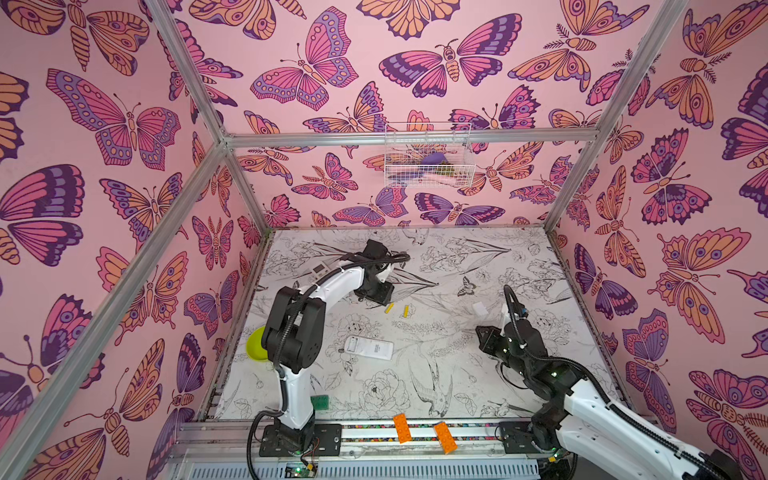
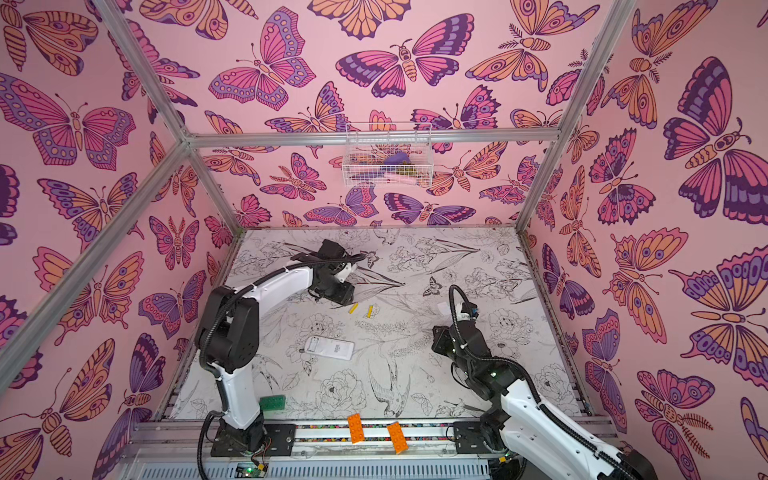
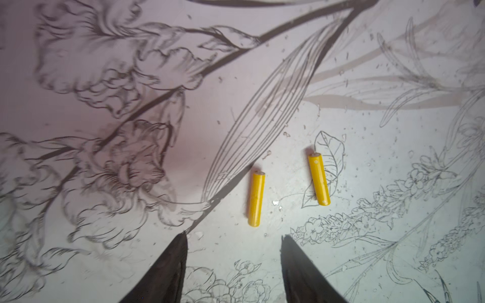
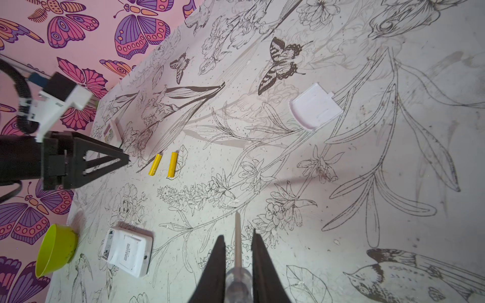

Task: Unload the batteries from the remote control
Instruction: 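Open the left gripper to drop the battery beside the other battery, then move the left gripper over the white remote and grasp it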

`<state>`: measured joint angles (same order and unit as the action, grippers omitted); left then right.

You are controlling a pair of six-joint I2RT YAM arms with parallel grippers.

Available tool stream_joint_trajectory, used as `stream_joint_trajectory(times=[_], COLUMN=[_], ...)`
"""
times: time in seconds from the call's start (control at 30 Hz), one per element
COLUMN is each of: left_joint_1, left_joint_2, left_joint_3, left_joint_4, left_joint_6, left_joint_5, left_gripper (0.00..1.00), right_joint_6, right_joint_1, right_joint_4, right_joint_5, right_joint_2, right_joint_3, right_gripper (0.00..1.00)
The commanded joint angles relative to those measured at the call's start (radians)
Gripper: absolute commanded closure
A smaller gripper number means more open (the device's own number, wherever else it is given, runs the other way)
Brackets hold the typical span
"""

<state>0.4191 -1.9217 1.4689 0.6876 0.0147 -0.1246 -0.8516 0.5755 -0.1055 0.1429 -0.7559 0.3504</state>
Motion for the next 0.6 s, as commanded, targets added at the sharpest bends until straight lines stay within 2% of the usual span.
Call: stream_joint_trajectory(times=[0.0,0.13,0.23,0.43,0.57], left_joint_1=[-0.062,-0.133,-0.172,-0.271,-0.307], left_joint_2=[0.035,0.074,0.100,0.109,0.096], left_joint_3=[-0.011,-0.045,-0.077,-0.098,-0.091], left_joint_4=[0.021,-0.007,-0.025,-0.041,-0.040], left_joint_6=[-0.030,-0.067,-0.095,-0.154,-0.173], left_joint_5=[0.049,0.058,0.087,0.097,0.130], left_gripper=[0.36,0.26,0.15,0.08,0.06], right_joint_6=[0.006,0.001,-0.022,-0.034,-0.053], right_joint_1=[-0.025,-0.066,-0.095,-0.123,-0.129], right_joint_4=[0.060,0.112,0.170,0.258,0.319], right_joint_5=[0.032,0.011,0.006,-0.015,-0.046], right_joint_2=[-0.027,-0.060,-0.079,-0.146,-0.212], right_joint_3=[-0.020,-0.032,-0.053,-0.068,-0.071], right_gripper=[0.98,0.97,0.97,0.94,0.91])
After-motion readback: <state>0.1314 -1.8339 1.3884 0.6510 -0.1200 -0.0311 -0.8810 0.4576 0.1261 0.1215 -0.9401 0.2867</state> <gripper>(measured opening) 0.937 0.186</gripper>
